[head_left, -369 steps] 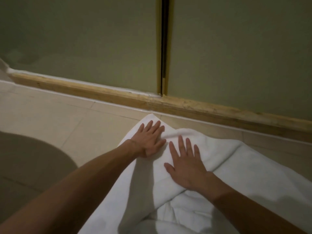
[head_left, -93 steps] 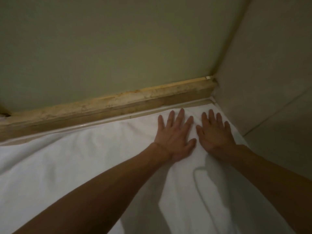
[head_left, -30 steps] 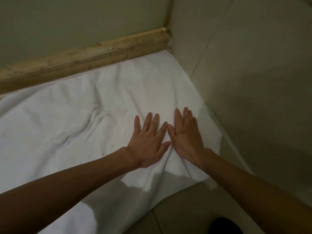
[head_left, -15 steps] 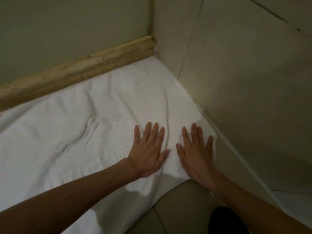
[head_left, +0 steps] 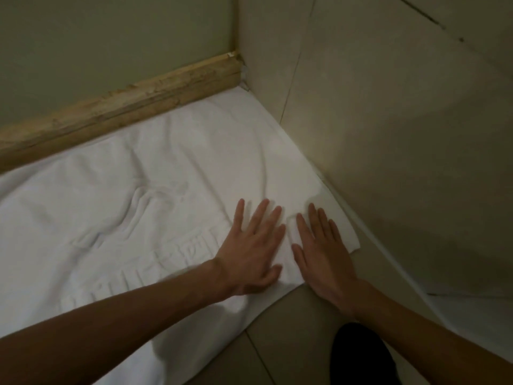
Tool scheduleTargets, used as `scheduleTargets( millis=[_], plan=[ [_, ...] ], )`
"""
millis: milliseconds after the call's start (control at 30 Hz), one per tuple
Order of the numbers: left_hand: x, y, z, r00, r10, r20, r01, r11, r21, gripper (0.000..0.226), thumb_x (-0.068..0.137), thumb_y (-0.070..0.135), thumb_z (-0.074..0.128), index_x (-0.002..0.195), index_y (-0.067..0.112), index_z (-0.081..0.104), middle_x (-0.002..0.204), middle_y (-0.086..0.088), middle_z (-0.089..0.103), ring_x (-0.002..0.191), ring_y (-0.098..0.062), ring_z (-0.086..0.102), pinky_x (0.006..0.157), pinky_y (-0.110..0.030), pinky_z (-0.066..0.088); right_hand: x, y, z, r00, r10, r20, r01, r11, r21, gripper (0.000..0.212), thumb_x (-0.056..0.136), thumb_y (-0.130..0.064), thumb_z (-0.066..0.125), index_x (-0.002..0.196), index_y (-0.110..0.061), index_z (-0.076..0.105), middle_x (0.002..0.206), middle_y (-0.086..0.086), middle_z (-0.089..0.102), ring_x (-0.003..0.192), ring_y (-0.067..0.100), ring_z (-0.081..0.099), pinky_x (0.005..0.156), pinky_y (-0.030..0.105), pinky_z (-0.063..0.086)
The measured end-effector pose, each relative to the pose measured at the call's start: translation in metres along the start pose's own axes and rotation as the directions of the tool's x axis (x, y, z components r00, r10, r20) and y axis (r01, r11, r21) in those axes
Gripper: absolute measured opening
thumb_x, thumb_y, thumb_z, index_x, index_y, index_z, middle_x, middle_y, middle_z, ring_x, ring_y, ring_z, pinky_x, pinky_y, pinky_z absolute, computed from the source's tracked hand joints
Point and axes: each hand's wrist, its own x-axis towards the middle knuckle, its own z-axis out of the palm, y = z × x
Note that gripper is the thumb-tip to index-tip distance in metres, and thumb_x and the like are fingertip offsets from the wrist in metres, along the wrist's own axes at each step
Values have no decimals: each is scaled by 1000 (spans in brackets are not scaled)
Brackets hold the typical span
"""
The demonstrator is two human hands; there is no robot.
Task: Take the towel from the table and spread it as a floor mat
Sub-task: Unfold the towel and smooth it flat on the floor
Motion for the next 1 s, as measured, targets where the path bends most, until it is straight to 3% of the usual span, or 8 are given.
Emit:
scheduleTargets(
  millis=[167, 267, 333, 467, 667, 800, 900, 1000],
  plan=[
    [14, 35, 6, 994, 43, 99, -43, 999, -8, 84, 91, 64, 21, 151, 6, 9, 156, -26, 4, 145, -42, -2, 109, -61, -19, -7, 14, -3, 999, -11, 30, 11, 1000, -25, 57, 98, -36, 34, 146, -8, 27, 154, 20, 19, 142, 36, 19, 114, 50, 18],
    [13, 44, 12, 999, 32, 22, -32, 999, -16, 81, 91, 61, 26, 146, 2, 30, 151, -26, 26, 140, -44, 24, 112, -61, 19, -8, 20, -4, 999, -24, 45, 27, 997, -68, 60, 95, -40, 17, 147, -10, 26, 155, 17, 21, 142, 34, 21, 113, 51, 21],
    [14, 48, 16, 1000, 9, 2, -9, 999, -46, 79, 91, 61, 25, 144, 3, 35, 149, -26, 32, 138, -43, 29, 107, -61, 29, -9, 24, -4, 998, -38, 52, 42, 997, -71, 61, 94, -40, 17, 146, -10, 30, 154, 17, 24, 141, 33, 25, 112, 51, 24],
    [23, 61, 22, 998, -18, 60, 24, 995, -96, 83, 93, 62, 16, 148, 0, 23, 154, -26, 16, 142, -47, 11, 111, -64, 14, -10, 36, -1, 997, -41, 62, 46, 995, -88, 61, 94, -41, 17, 147, -12, 26, 156, 16, 20, 142, 33, 21, 114, 51, 21],
    [27, 70, 26, 997, -17, 75, 24, 996, -91, 82, 94, 61, 11, 150, 0, 14, 156, -24, 6, 143, -45, -2, 112, -64, 4, -12, 48, 1, 992, -47, 120, 63, 990, -128, 62, 98, -44, 21, 150, -18, -2, 159, 12, -7, 146, 29, -5, 116, 46, 1],
    [16, 58, 16, 1000, -17, 10, 18, 988, -151, 71, 99, 54, 17, 152, 8, 7, 159, -19, -2, 144, -37, -12, 114, -59, -8, -6, 34, -10, 989, -83, 122, 93, 993, -79, 61, 99, -42, 17, 150, -14, -2, 158, 15, -9, 145, 30, -10, 116, 42, -6],
    [-2, 46, 4, 993, -114, -35, 103, 969, -224, 66, 99, 51, 16, 152, 14, 6, 160, -15, -5, 145, -33, -16, 113, -57, -11, 3, 12, -21, 982, -159, 101, 161, 987, -9, 62, 98, -41, 18, 150, -13, -1, 158, 15, -10, 145, 28, -11, 115, 40, -8],
    [-30, 24, 1, 964, -264, -14, 253, 937, -241, 68, 94, 55, 2, 152, 20, 0, 159, -13, -9, 143, -31, -23, 112, -56, -18, 13, -22, -29, 962, -264, 67, 260, 963, 68, 62, 97, -40, 24, 150, -13, 5, 158, 14, -6, 145, 27, -9, 118, 41, -4]
  ],
)
